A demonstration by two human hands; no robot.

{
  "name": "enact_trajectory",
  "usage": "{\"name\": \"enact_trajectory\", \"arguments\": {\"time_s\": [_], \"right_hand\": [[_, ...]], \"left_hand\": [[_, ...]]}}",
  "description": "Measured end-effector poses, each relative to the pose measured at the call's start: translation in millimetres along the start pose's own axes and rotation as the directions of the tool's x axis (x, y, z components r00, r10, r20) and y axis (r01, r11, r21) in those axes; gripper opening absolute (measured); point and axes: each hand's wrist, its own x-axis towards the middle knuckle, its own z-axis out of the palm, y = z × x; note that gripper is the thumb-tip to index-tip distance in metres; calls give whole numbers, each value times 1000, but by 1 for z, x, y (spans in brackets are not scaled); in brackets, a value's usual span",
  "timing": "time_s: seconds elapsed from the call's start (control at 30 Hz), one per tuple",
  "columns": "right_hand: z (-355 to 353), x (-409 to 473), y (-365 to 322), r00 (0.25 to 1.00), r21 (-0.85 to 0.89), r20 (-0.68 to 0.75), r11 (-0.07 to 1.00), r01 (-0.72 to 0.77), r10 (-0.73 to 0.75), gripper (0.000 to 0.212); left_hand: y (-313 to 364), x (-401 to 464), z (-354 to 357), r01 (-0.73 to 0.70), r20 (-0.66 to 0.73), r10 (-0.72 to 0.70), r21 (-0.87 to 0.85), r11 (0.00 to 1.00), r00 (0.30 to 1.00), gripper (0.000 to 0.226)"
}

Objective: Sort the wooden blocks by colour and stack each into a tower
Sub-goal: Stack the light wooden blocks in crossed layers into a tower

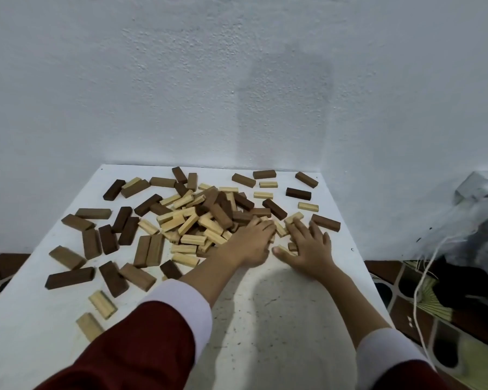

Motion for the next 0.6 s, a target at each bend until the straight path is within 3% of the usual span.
{"name": "enact_trajectory", "arguments": {"time_s": [0.1, 0.23, 0.37, 0.6], "right_hand": [[2, -5, 5, 999, -96, 35, 995, 39, -36, 136], [7, -14, 6, 999, -92, -24, 995, 36, -39, 114], [5, -21, 2, 996, -99, -65, 994, 53, -59, 95], [4, -22, 1, 995, -150, -77, 987, 51, -63, 83]], "left_hand": [[-1, 1, 0, -14, -42, 13, -30, 999, 999, 55], [2, 4, 1, -33, -60, 32, -16, 999, 998, 53], [5, 4, -4, -19, 35, 20, -20, 1000, 999, 55], [-1, 3, -18, 8, 188, 10, -90, 996, 982, 63]]}}
